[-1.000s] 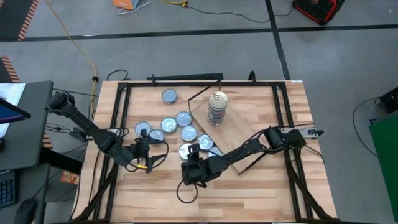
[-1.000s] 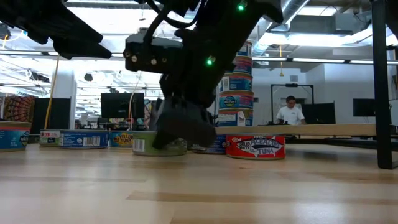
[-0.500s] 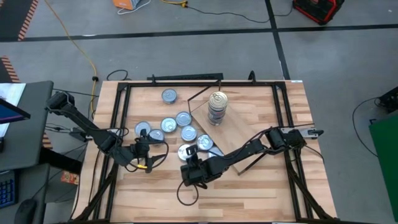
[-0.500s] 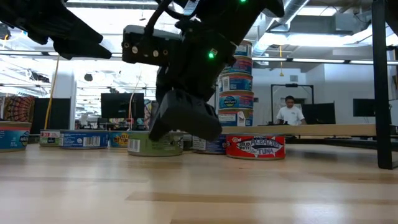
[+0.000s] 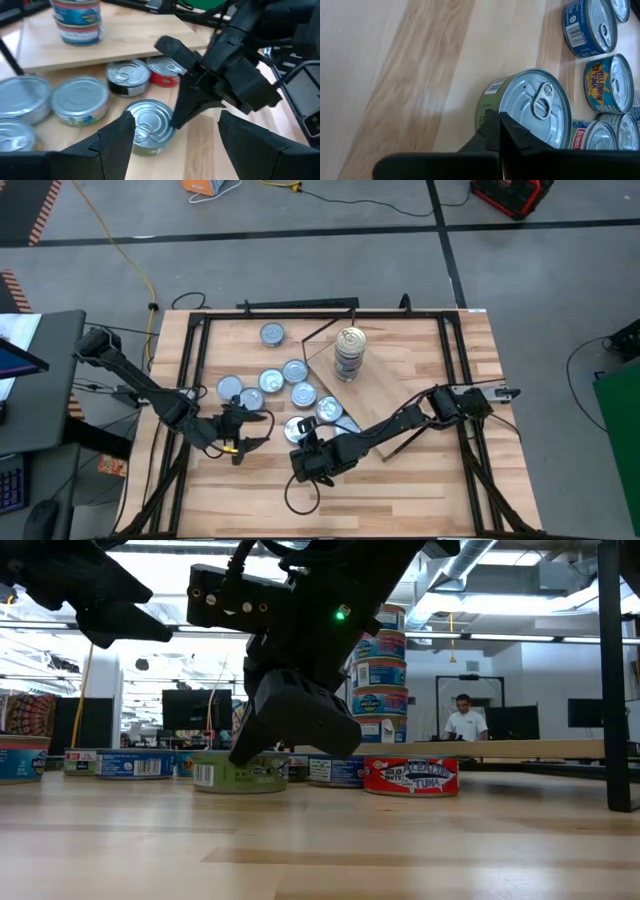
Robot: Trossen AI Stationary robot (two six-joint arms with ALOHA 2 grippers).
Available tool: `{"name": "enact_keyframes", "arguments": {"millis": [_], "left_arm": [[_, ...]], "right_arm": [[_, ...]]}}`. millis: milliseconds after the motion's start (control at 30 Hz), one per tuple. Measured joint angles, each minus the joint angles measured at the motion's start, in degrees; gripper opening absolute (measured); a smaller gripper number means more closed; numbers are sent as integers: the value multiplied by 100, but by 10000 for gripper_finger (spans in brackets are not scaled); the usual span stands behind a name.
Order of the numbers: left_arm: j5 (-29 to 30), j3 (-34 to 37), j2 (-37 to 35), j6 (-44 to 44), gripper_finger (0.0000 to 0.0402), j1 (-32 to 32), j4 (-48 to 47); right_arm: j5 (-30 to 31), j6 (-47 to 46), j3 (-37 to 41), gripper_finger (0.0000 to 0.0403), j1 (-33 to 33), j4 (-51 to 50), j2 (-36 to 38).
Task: Stack canned seafood by type on shelf
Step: Adjust the green tuna can
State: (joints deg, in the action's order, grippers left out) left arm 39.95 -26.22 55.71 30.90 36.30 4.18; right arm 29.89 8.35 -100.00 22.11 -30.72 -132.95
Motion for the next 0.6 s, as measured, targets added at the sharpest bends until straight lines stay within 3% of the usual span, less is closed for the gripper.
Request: {"name": "enact_keyframes", "arguments": {"millis": [233,433,600], "left_arm": [[-243,25,1148,1234,277,-269,161],[-292,35,1831,1383,277,-377,602],[-718,39,1948,1479,277,-677,662]], "right_arm": [[-15,117,6,24,63,142,5],[-17,333,10,21,188,300,0],[-31,709,12,23,357,489,-8]]}}
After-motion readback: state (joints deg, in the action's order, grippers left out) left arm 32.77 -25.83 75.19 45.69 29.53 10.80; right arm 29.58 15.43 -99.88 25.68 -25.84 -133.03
